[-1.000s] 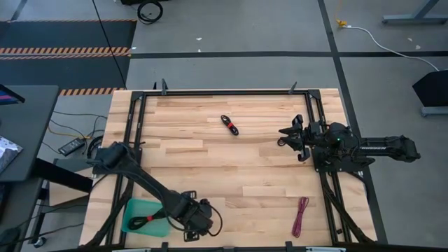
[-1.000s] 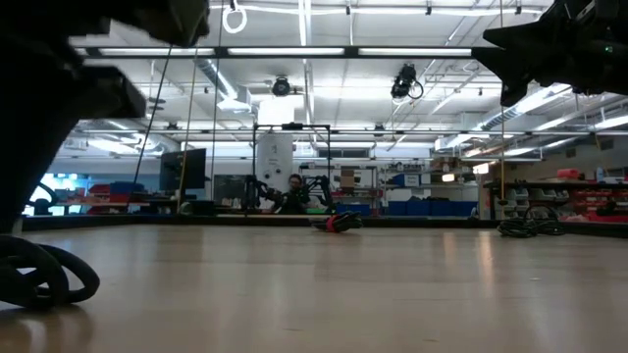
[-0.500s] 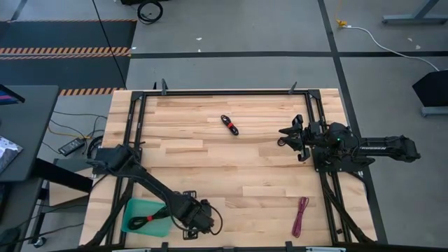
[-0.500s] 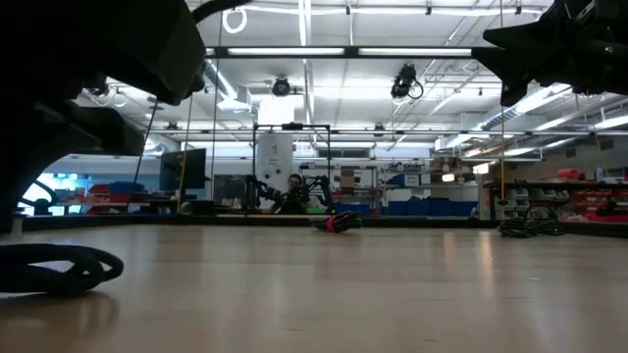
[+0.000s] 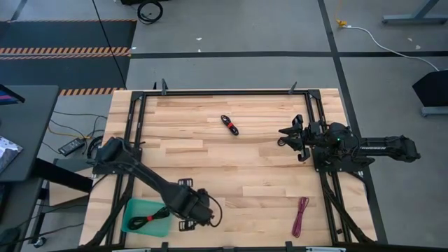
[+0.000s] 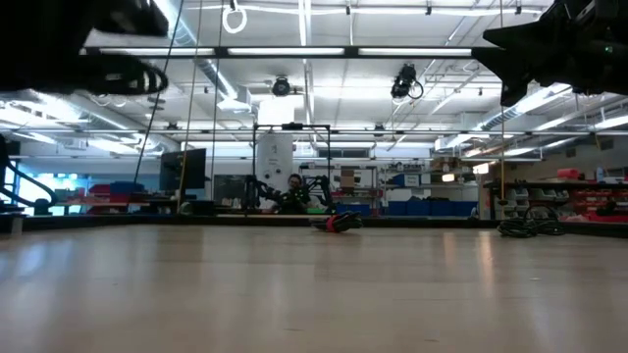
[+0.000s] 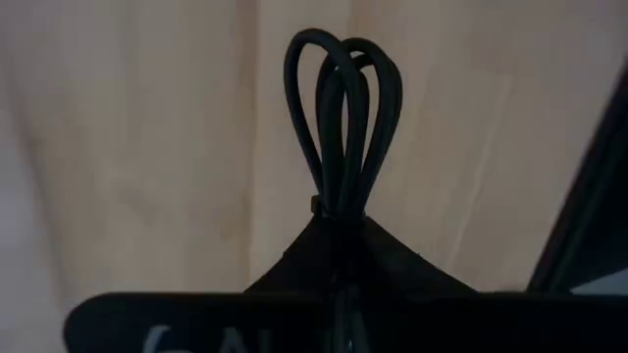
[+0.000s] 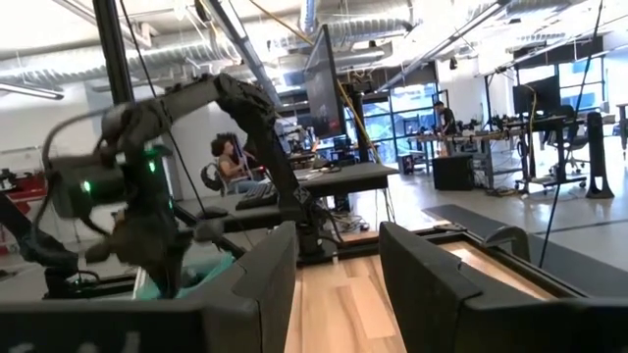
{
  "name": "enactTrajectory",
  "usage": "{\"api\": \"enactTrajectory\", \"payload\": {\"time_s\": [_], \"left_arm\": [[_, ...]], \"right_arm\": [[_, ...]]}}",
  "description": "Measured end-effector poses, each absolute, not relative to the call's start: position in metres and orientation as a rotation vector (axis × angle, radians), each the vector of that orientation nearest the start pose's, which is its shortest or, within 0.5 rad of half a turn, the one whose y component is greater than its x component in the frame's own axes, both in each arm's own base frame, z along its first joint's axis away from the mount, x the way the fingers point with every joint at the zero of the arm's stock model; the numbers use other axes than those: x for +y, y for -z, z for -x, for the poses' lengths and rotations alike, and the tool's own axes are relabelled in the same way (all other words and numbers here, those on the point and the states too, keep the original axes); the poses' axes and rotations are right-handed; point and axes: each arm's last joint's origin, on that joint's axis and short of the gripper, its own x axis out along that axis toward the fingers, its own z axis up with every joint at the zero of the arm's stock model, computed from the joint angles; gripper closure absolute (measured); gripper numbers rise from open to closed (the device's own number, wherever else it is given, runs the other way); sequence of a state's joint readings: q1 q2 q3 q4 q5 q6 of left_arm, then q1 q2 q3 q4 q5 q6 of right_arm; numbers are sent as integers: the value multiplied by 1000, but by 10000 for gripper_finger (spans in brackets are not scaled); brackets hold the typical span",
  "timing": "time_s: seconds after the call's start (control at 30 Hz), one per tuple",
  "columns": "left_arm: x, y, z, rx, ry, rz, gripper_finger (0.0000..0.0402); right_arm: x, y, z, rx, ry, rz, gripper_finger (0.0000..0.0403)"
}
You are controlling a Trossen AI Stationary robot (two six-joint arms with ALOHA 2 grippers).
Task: Pick and place USB-C Cables
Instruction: Put the black charger cable into the green bin
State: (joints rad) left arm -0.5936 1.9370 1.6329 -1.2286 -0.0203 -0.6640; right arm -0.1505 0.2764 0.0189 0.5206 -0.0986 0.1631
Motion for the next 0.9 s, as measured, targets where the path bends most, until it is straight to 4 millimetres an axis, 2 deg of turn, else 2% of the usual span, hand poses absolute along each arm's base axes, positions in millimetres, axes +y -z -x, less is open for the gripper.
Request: {"api": "enactTrajectory", "payload": {"time_s": [0.13,0.23,0.77,0.9], "left_arm": [[-207,-257,-296,1571,-113,-16,370],[-214,-264,-288,1580,-131,-31,370],[-263,-265,-231,1624,-257,-3,370],[-269,-258,-220,1659,-293,25,370]], "right_arm": [[-14,-195,-111,-252,31,-131,248],[-14,-194,-111,-237,33,-133,248],[-14,-192,-112,-218,34,-138,248],[-14,-191,-112,-212,31,-167,248]]}}
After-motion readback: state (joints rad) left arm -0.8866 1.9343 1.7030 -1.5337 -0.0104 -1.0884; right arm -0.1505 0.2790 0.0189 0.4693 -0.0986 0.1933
